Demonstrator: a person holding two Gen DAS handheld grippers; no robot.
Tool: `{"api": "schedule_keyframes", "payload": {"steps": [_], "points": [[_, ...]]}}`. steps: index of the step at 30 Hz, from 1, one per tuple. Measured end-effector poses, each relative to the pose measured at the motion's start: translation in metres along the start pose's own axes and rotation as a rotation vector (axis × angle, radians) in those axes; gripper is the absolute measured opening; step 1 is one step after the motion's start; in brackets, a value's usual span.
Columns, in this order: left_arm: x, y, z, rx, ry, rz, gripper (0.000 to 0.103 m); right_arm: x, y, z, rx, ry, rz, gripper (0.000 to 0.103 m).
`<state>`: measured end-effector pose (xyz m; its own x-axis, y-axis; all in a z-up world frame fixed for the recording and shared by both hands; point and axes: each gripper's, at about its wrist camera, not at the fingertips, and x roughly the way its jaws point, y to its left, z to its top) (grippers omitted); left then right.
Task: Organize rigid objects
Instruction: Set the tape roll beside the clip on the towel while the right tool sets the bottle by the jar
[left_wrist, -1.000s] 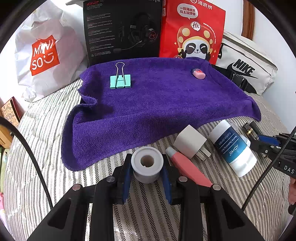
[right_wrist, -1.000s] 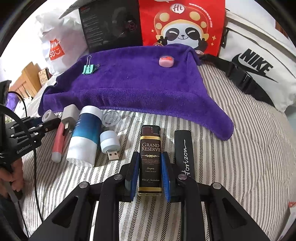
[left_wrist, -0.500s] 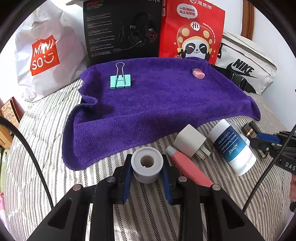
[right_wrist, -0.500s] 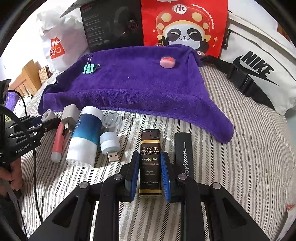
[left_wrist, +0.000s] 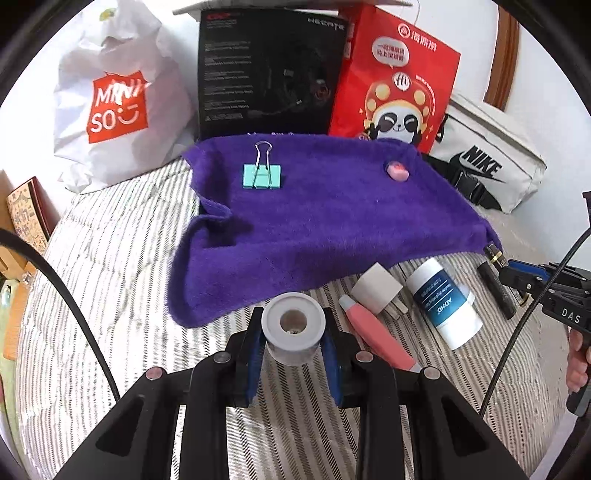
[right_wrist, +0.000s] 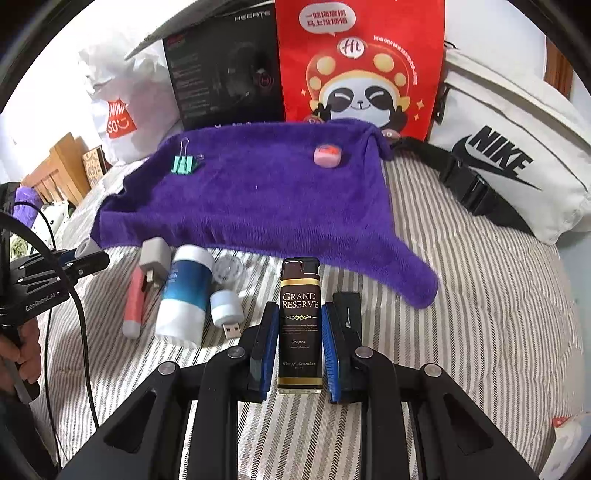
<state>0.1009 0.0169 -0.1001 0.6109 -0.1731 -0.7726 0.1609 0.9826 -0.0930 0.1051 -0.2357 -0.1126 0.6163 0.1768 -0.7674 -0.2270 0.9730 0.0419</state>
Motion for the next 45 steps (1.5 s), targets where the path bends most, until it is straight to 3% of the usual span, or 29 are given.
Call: {"api": "schedule_keyframes", "payload": {"steps": [12,23,27,35,45], "points": [[-0.017,0.016,0.029,-0.029,-0.048,-0.023,0.027,-0.008,-0.005,0.036,-0.036,-0.059,0.002,0.023],[-0.007,0.02,0.073,-0.009,-0.062,-0.004,0.027,0.004,-0.015,0.082,-0.045,-0.084,0.023,0.023],[0.001,0.021,0.093,-0.002,-0.063,-0.03,0.027,0.014,-0.017,0.101,-0.05,-0.082,0.041,0.023],[0.04,0.029,0.119,-0.007,-0.028,-0.035,0.027,0.056,-0.028,0.122,-0.031,-0.038,0.05,0.023],[0.074,0.044,0.123,-0.058,0.014,-0.06,0.027,0.103,-0.038,0.123,-0.043,0.049,0.035,0.023]]}}
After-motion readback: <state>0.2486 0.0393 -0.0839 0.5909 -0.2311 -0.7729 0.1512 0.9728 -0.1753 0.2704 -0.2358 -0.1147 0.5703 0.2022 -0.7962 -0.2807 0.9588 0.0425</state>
